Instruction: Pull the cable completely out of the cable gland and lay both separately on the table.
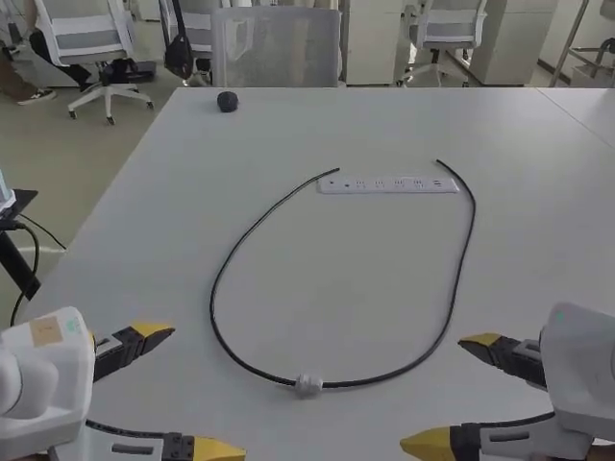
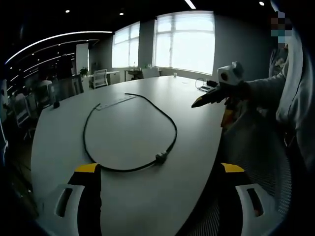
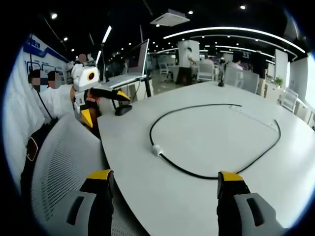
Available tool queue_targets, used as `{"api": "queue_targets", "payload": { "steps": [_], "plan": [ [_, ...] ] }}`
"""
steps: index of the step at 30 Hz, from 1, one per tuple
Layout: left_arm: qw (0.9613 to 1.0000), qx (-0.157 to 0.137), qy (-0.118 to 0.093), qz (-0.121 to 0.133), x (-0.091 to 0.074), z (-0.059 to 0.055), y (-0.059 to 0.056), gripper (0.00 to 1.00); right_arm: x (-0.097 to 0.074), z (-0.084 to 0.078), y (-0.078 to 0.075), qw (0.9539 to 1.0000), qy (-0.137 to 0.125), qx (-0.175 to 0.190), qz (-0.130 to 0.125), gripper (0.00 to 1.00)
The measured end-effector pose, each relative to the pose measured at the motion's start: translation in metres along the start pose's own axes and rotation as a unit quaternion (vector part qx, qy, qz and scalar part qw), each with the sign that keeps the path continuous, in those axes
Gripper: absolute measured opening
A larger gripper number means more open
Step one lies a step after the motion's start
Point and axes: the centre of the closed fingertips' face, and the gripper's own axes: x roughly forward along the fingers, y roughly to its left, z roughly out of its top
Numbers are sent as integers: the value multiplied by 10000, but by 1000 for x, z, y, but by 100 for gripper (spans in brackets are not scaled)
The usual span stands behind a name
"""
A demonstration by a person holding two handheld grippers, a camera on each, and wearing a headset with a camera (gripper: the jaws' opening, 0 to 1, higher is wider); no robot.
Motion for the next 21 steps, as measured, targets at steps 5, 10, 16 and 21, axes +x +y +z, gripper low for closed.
{"api": "queue_targets", "payload": {
  "steps": [5,10,16,21],
  "plan": [
    [10000,0,5,-8,1,-1,0,100,1,-1,0,10000,13,14,8,87],
    [10000,-9,0,11,1,-1,2,100,1,-2,-1,10000,26,41,18,88],
    [10000,-38,3,-8,2,-3,2,100,3,-4,-1,10000,46,51,43,87],
    [10000,-36,-6,-17,2,-3,2,100,4,-4,-1,9999,73,53,60,88]
  ]
}}
